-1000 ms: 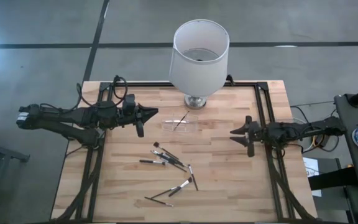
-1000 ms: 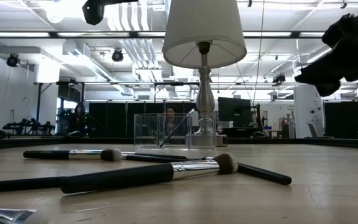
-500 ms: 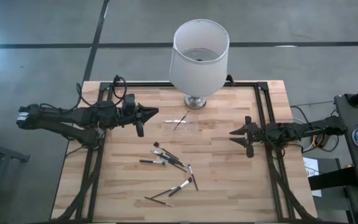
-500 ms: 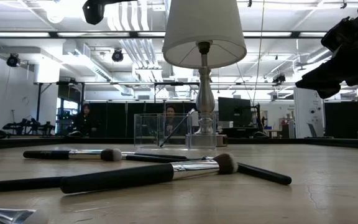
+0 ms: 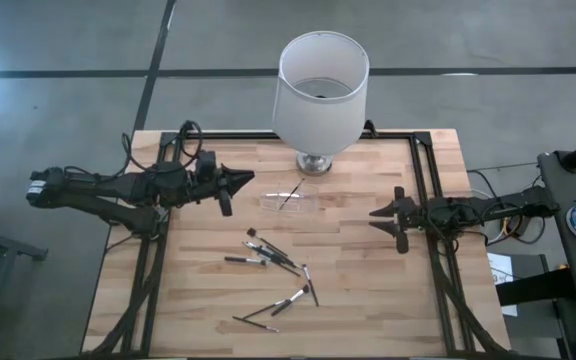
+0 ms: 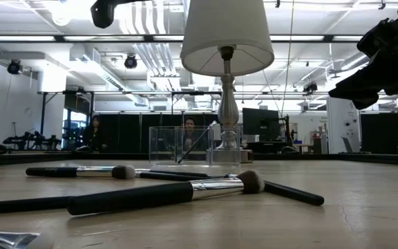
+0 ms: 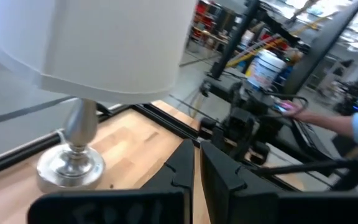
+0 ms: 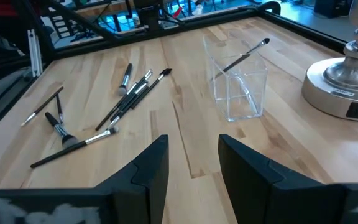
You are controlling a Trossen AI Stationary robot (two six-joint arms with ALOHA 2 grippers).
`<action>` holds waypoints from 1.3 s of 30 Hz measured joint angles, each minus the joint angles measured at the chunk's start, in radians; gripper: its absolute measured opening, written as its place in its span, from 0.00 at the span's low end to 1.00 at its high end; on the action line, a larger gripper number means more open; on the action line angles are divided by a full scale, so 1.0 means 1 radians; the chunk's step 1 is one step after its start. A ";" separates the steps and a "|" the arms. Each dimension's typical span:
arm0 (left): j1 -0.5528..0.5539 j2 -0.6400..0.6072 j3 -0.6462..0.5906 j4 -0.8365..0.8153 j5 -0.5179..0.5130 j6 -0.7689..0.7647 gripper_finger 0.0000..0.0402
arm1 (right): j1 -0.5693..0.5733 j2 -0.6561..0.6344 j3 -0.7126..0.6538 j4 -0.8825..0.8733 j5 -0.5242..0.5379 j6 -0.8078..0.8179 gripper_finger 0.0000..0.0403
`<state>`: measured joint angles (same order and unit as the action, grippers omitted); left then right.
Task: Put items in baskets/containers
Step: Put the eyeshadow brush into the transparent organizer
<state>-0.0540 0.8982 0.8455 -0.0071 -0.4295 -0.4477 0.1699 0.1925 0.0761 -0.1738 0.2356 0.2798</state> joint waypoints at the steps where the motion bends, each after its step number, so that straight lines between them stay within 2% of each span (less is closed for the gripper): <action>1: 0.000 0.000 0.000 0.000 -0.015 0.000 0.05 | 0.000 0.000 0.000 0.000 0.000 0.000 0.33; 5: 0.000 0.001 0.000 0.000 -0.048 0.004 0.05 | 0.000 0.000 0.000 0.000 0.000 0.000 0.33; 33: 0.000 0.002 0.000 -0.001 -0.047 0.001 0.05 | 0.000 0.000 0.000 0.000 0.001 -0.003 0.33; 39: 0.000 0.002 0.000 -0.004 -0.034 -0.094 0.05 | 0.000 0.000 0.000 0.000 0.001 -0.003 0.33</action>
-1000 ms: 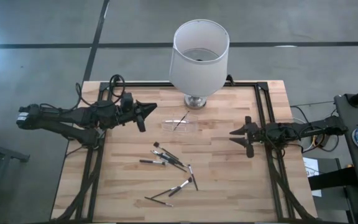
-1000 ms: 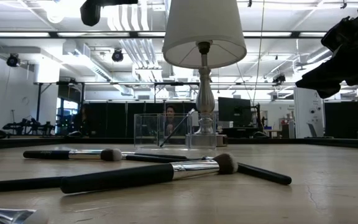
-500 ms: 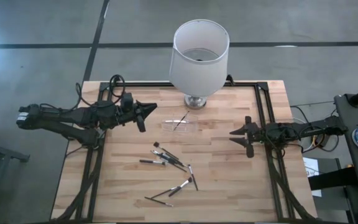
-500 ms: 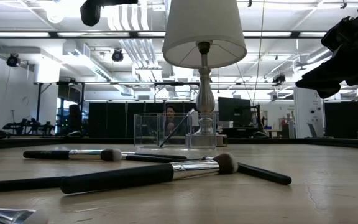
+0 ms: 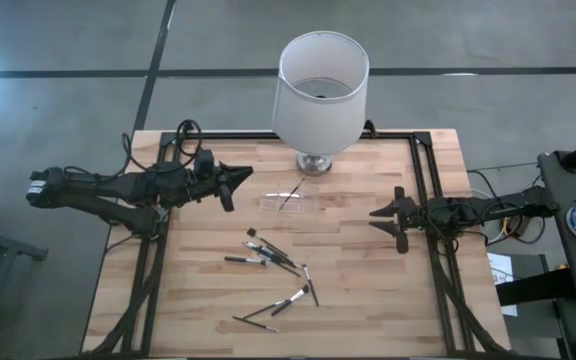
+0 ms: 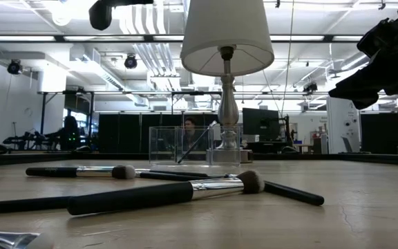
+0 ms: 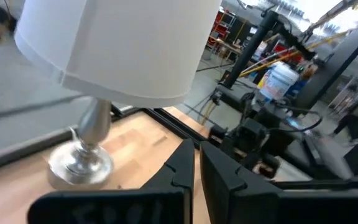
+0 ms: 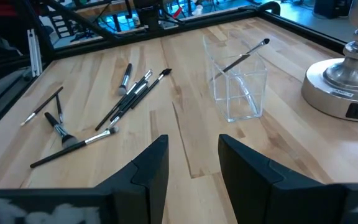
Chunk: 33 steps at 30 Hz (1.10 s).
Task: Put items in baskets/containers
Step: Put the eyeshadow brush into the transparent organizer
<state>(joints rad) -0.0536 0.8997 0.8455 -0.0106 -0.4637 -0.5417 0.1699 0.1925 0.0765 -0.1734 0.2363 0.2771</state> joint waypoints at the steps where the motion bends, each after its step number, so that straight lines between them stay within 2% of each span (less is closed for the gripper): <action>1: 0.000 0.000 0.000 -0.001 0.001 -0.017 0.05 | 0.000 0.000 0.000 0.000 0.000 0.000 0.33; 4: 0.000 0.000 0.000 -0.016 0.054 -0.026 0.05 | -0.001 0.003 0.000 0.005 0.048 -0.119 0.33; 7: -0.001 0.002 0.000 -0.017 0.192 -0.005 0.05 | -0.001 0.005 0.000 0.005 0.105 -0.361 0.33; 11: -0.002 0.014 0.000 -0.021 0.371 -0.009 0.05 | -0.001 0.005 0.000 0.006 0.111 -0.609 0.33; 14: -0.003 0.022 0.000 -0.028 0.410 -0.060 0.05 | -0.001 0.009 0.000 0.044 0.108 -0.691 0.33; 19: -0.001 0.031 0.000 -0.028 0.414 -0.031 0.05 | -0.001 0.022 -0.001 0.192 0.137 -0.719 0.33; 23: -0.001 0.030 0.000 -0.028 0.424 0.005 0.05 | -0.003 0.033 -0.005 0.457 0.151 -0.542 0.33; 26: 0.001 0.030 0.000 -0.094 0.411 0.028 0.05 | -0.005 0.041 -0.005 0.621 0.192 -0.365 0.33; 29: 0.016 0.030 0.000 -0.225 0.371 -0.017 0.05 | -0.005 0.055 0.001 0.761 0.243 0.009 0.33; 30: 0.023 0.030 0.000 -0.270 0.368 -0.042 0.05 | -0.010 0.060 0.005 0.787 0.308 0.109 0.33; 31: 0.030 0.030 0.000 -0.319 0.366 -0.068 0.05 | -0.012 0.072 0.008 0.790 0.380 0.200 0.33; 33: 0.043 0.030 0.000 -0.414 0.378 -0.100 0.05 | -0.013 0.106 0.014 0.758 0.428 0.350 0.33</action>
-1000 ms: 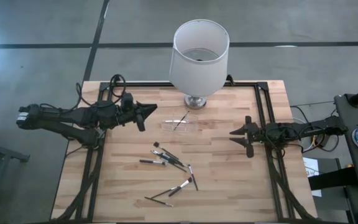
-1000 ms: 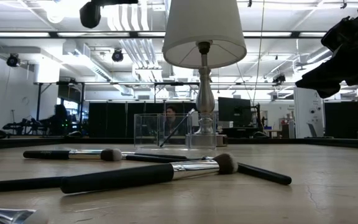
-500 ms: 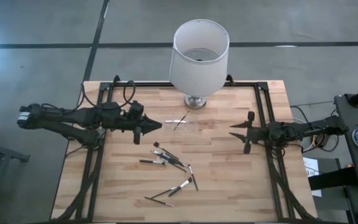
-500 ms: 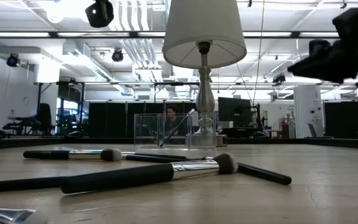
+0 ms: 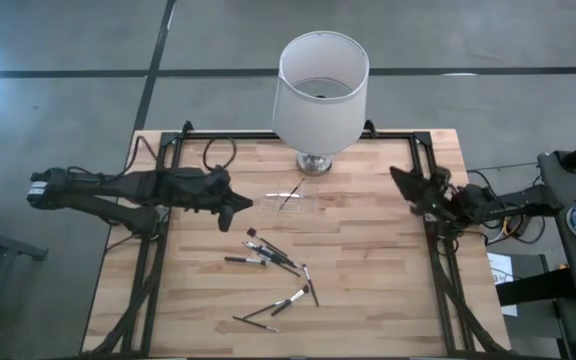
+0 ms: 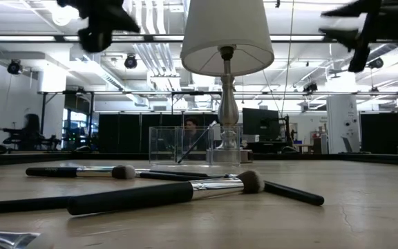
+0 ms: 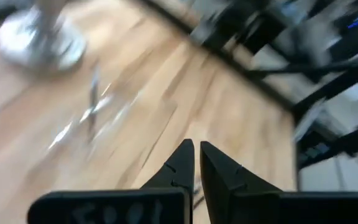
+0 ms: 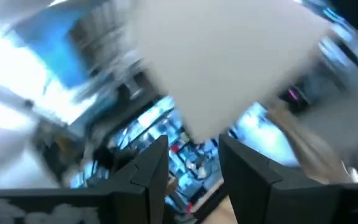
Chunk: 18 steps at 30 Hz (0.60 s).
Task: Put items in baskets/containers
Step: Put the eyeshadow brush into the transparent organizer
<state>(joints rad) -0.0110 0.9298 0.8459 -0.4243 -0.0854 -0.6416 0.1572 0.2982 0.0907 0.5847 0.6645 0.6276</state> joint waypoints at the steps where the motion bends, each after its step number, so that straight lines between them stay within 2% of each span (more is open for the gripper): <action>1: 0.005 0.001 0.000 -0.043 0.014 -0.012 0.05 | -0.001 0.024 0.000 -0.016 -0.001 0.031 0.33; 7: 0.012 0.036 0.000 -0.158 0.077 -0.014 0.05 | -0.001 0.206 0.053 -0.005 0.021 0.154 0.33; 11: 0.011 0.073 0.000 -0.233 0.088 0.028 0.05 | 0.009 0.316 0.144 -0.006 -0.008 0.155 0.33; 14: 0.008 0.110 0.000 -0.285 0.090 0.058 0.05 | 0.006 0.419 0.218 -0.094 -0.188 0.234 0.33; 18: -0.009 0.146 0.000 -0.299 0.103 0.125 0.05 | -0.015 0.574 0.352 -0.523 -0.411 0.507 0.34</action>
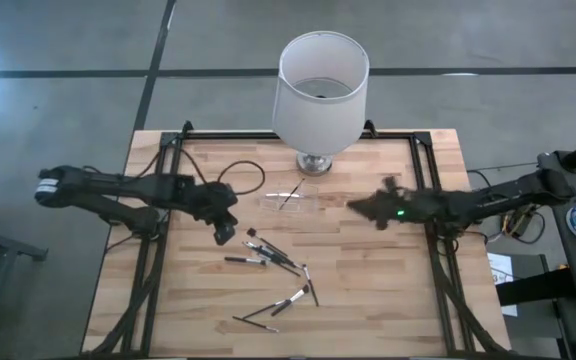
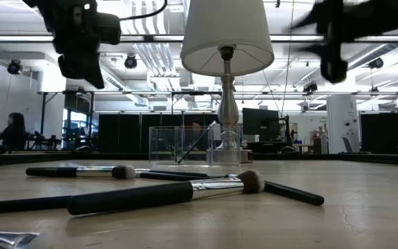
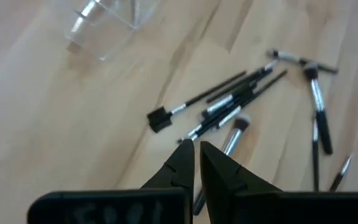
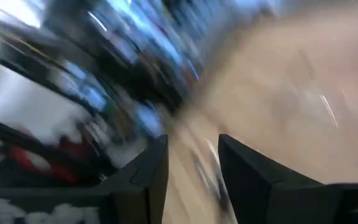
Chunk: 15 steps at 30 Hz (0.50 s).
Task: Put items in baskets/containers
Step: Put the eyeshadow brush into the transparent organizer
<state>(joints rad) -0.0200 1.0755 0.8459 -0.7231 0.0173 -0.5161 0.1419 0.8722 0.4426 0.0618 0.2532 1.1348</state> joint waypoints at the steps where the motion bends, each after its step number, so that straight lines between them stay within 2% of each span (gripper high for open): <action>1: -0.006 0.007 0.000 -0.001 0.000 0.014 0.05 | 0.001 0.047 0.037 -0.104 -0.028 0.051 0.34; 4: -0.020 0.025 0.000 -0.013 0.000 0.049 0.05 | 0.009 0.186 0.155 -0.312 -0.118 0.115 0.34; 8: -0.028 0.044 0.000 -0.028 -0.001 0.102 0.05 | 0.008 0.370 0.308 -0.442 -0.175 0.143 0.34; 15: -0.028 0.044 0.000 -0.028 -0.003 0.148 0.05 | 0.058 0.676 0.545 -0.487 -0.226 0.175 0.37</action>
<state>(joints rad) -0.0483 1.1195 0.8455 -0.7513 0.0147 -0.3679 0.2003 1.5482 0.9879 -0.4254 0.0277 1.3100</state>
